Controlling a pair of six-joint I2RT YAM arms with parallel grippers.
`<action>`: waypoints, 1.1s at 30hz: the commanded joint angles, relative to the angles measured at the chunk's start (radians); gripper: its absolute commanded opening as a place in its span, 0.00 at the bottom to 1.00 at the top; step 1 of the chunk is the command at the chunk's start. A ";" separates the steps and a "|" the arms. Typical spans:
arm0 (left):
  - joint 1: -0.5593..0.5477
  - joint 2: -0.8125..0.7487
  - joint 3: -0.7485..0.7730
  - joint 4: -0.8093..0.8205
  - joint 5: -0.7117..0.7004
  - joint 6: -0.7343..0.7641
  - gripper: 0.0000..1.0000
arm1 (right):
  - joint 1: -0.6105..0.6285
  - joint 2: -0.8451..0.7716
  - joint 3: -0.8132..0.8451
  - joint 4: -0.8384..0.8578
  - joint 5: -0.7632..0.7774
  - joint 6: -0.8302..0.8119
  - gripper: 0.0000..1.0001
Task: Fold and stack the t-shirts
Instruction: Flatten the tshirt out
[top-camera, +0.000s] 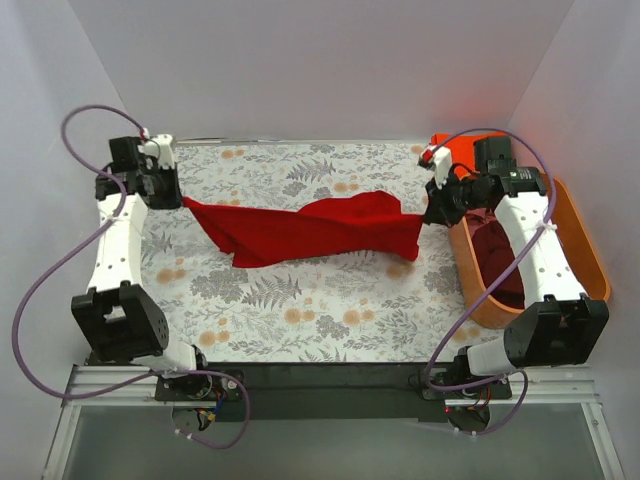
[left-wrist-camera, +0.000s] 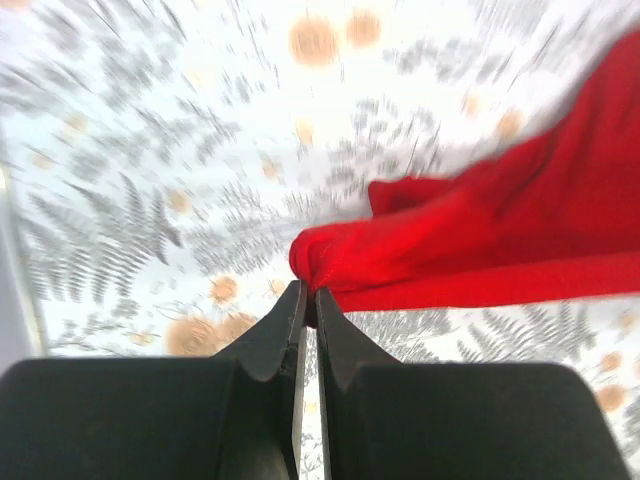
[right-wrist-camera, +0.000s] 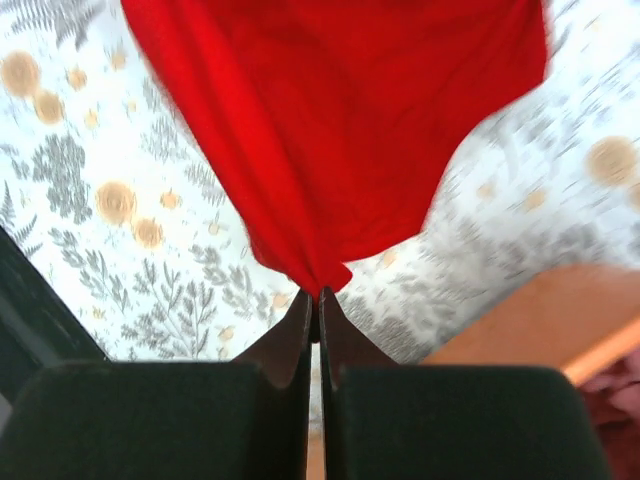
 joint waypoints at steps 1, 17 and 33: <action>0.049 -0.114 0.162 -0.037 0.090 -0.076 0.00 | 0.001 0.049 0.217 0.018 -0.089 0.048 0.01; 0.089 -0.529 0.295 0.147 -0.054 -0.221 0.00 | -0.001 -0.324 0.268 0.432 0.099 0.220 0.01; 0.089 -0.212 0.449 0.283 0.110 -0.279 0.00 | -0.001 -0.037 0.418 0.663 0.176 0.341 0.01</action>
